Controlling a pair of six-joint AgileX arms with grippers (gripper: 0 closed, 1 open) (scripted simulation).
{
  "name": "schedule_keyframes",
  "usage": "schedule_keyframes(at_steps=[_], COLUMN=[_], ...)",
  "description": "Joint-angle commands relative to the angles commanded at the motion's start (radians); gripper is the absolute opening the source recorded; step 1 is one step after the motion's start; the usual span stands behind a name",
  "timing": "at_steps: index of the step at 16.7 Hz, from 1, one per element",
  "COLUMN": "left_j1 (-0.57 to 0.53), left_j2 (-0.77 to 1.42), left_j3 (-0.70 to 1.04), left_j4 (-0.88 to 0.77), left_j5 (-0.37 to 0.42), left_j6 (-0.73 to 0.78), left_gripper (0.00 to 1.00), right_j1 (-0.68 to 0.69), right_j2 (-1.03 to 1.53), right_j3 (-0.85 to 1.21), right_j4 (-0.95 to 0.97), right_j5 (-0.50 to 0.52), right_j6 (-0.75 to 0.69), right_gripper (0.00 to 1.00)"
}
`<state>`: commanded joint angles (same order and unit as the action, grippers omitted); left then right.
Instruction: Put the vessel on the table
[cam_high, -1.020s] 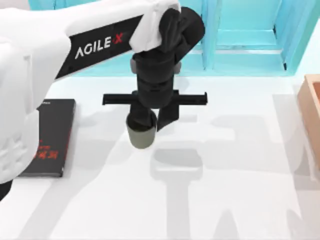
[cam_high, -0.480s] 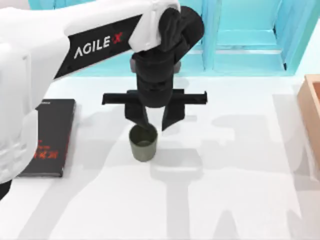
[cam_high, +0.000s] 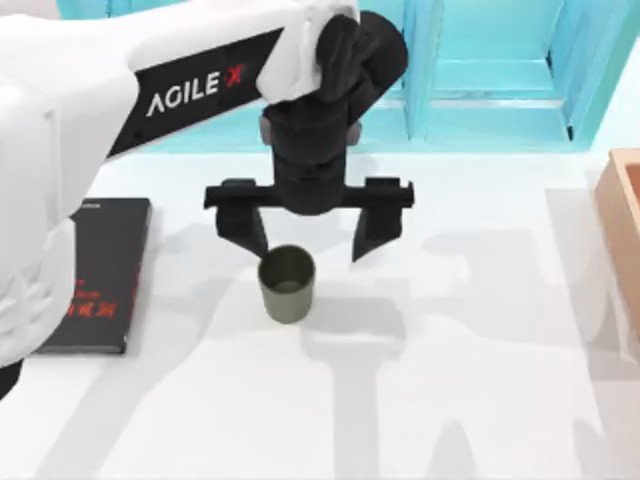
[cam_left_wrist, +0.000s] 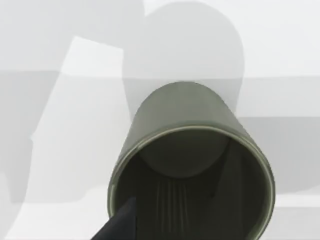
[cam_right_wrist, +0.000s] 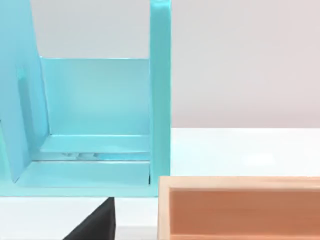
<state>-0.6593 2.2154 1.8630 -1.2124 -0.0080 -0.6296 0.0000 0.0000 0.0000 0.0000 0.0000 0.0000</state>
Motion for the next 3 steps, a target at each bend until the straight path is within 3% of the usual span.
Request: schedule_keyframes(at_steps=[3], left_j1=[0.000], left_j2=[0.000], left_j3=[0.000], left_j4=[0.000], left_j5=[0.000], left_j6=[0.000], left_gripper=[1.00], right_j1=[0.000], right_j2=[0.000], right_j3=[0.000], right_j4=[0.000], right_j5=[0.000], right_j6=[0.000], right_gripper=[1.00])
